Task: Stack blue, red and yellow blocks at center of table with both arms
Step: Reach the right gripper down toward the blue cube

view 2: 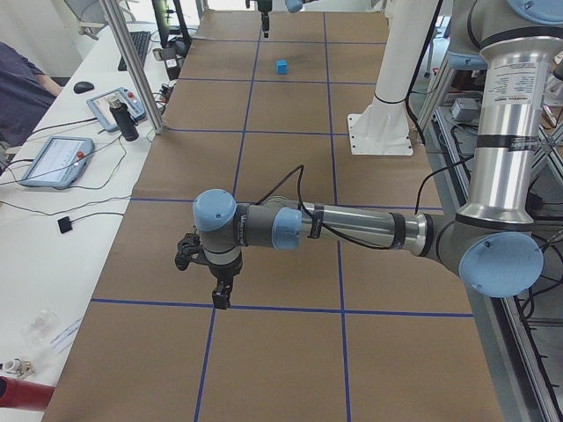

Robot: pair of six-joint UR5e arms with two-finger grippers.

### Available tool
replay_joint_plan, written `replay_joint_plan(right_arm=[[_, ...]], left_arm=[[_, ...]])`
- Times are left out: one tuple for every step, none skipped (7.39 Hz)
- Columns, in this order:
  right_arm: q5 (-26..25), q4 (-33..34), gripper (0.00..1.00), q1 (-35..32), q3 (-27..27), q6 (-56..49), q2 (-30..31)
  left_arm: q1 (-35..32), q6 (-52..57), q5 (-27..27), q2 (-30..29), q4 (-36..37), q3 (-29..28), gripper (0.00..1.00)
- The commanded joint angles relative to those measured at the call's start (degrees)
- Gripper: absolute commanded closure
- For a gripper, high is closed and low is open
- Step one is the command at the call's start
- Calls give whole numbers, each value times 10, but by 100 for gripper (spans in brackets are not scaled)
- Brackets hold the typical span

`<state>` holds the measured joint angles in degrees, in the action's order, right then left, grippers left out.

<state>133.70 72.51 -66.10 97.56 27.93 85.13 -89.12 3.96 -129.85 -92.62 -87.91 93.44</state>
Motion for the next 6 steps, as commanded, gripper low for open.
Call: replay_joint_plan(right_arm=[[-27, -95, 1, 63, -4, 64, 22], [-24, -97, 1, 82, -2, 105, 20], [-23, -97, 1, 99, 3, 123, 17], [-28, -97, 1, 112, -3, 121, 20], [-30, -96, 2, 118, -4, 117, 23], [-33, -96, 2, 133, -10, 116, 24]], left_arm=[[0, 0, 0, 0, -7, 1, 0], [0, 0, 0, 0, -8, 0, 0], [0, 0, 0, 0, -7, 1, 0], [0, 0, 0, 0, -8, 1, 0], [0, 1, 0, 0, -8, -1, 0], [0, 1, 0, 0, -8, -1, 0]])
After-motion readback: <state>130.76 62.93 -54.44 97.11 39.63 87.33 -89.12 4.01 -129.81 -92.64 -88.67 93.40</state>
